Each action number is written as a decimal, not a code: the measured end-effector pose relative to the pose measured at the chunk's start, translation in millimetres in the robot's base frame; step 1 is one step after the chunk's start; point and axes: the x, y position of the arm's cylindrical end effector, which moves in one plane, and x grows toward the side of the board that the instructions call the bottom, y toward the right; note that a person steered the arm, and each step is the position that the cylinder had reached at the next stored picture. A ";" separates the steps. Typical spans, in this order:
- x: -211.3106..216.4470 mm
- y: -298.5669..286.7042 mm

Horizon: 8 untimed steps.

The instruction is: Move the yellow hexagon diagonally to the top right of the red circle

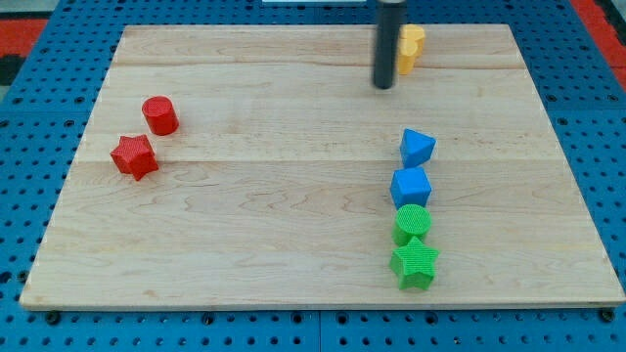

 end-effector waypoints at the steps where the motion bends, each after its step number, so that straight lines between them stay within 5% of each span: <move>1: -17.8 93.9; 2: -75.2 62.2; 3: -75.8 -22.5; 5: -103.7 -21.9; 6: -43.9 -150.6; 7: -26.0 -202.0; 8: -57.7 -135.8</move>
